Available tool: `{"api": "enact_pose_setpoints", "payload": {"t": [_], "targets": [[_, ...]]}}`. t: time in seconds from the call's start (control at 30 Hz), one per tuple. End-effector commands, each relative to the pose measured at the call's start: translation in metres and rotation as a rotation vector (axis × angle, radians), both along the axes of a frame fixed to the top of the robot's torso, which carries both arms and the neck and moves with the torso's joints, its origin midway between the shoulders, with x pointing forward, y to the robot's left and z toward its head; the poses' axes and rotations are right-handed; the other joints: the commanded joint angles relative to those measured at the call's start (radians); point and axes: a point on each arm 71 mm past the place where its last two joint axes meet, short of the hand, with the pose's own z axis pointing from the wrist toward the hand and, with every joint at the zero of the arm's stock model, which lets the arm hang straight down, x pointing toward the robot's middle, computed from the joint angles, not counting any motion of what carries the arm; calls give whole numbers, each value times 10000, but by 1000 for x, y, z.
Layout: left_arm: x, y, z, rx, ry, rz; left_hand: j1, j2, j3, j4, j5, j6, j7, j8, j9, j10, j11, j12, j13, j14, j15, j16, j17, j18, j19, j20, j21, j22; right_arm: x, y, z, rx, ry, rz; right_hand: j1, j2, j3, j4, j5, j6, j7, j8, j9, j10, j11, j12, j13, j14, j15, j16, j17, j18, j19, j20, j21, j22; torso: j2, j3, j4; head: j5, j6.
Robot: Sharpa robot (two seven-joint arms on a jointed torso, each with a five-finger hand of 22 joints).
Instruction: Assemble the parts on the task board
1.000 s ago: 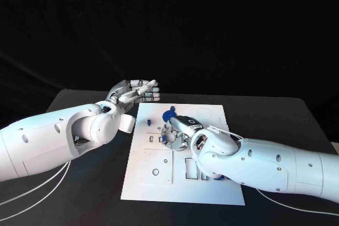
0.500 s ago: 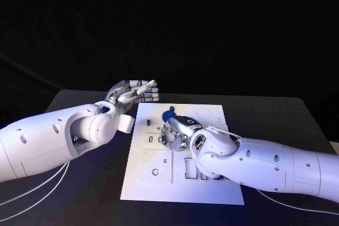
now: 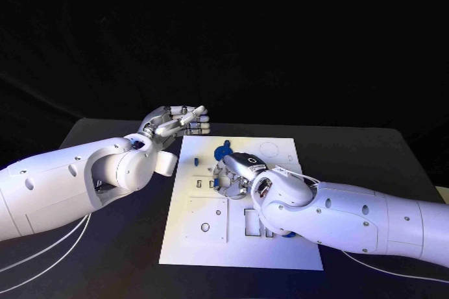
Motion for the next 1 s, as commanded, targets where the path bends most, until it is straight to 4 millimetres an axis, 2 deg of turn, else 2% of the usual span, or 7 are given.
{"api": "enact_pose_setpoints", "payload": {"t": [0.03, 0.33, 0.83, 0.93, 1.0], "targets": [[-1, -2, 1, -84, -28, -222, -38, 94, -77, 1, -61, 22, 68, -66, -16, -2, 74, -58, 9, -27, 72, -35, 15, 122, 70, -32, -34, -9, 0, -1, -2, -205, -75, -95, -70, 0, -42, 3, -34, -62, 6, 18, 4, 958, -27, -68, 2515, 1024, -53, 41, 2635, -101, -5, -29, -50, 738, -3, -1, -1, 7, -3], [-1, -2, 1, -75, -20, -242, -38, 94, -77, 1, -61, 22, 68, -66, -16, -2, 74, -58, 9, -27, 72, -35, 15, 122, 70, -32, -34, -9, 0, -2, -2, -239, -87, -114, -129, -64, -89, 7, -82, -125, 23, -9, 2, 929, -14, -107, 2476, 1024, -43, 41, 2635, -95, -17, -24, -78, 720, -6, -8, 0, 13, -27], [-1, -2, 1, -64, 1, -250, -44, 100, -103, 14, -78, 21, 71, -70, -17, -5, 77, -69, 9, -30, 75, -49, 21, 121, 71, -29, -46, -20, 0, -1, -2, -206, -119, -38, -296, -249, -327, 56, -170, -636, 204, -299, -144, 859, 140, -204, 2381, 1024, 80, 41, 2635, -83, -46, 69, -172, 674, -5, -3, -10, 32, -23], [-1, -2, 1, -58, 3, -250, -45, 102, -115, 18, -82, 21, 72, -72, -17, -5, 78, -74, 9, -31, 76, -54, 23, 121, 72, -28, -51, -26, 0, -2, -2, -184, -123, -22, -413, -239, -589, 194, -596, -738, 247, -371, -224, 822, 186, -254, 2332, 1024, 129, 41, 2635, -74, -59, 123, -216, 656, -2, -2, -8, 32, -18], [-1, -1, 1, -55, 4, -250, -45, 103, -116, 18, -83, 20, 72, -72, -17, -6, 78, -75, 9, -32, 76, -57, 24, 121, 72, -28, -52, -27, 0, -2, -2, -168, -126, -10, -418, -236, -696, 235, -683, -813, 264, -418, -268, 799, 202, -286, 2300, 1024, 140, 41, 2635, -67, -72, 138, -246, 637, -2, -2, -10, 30, -16]]}}
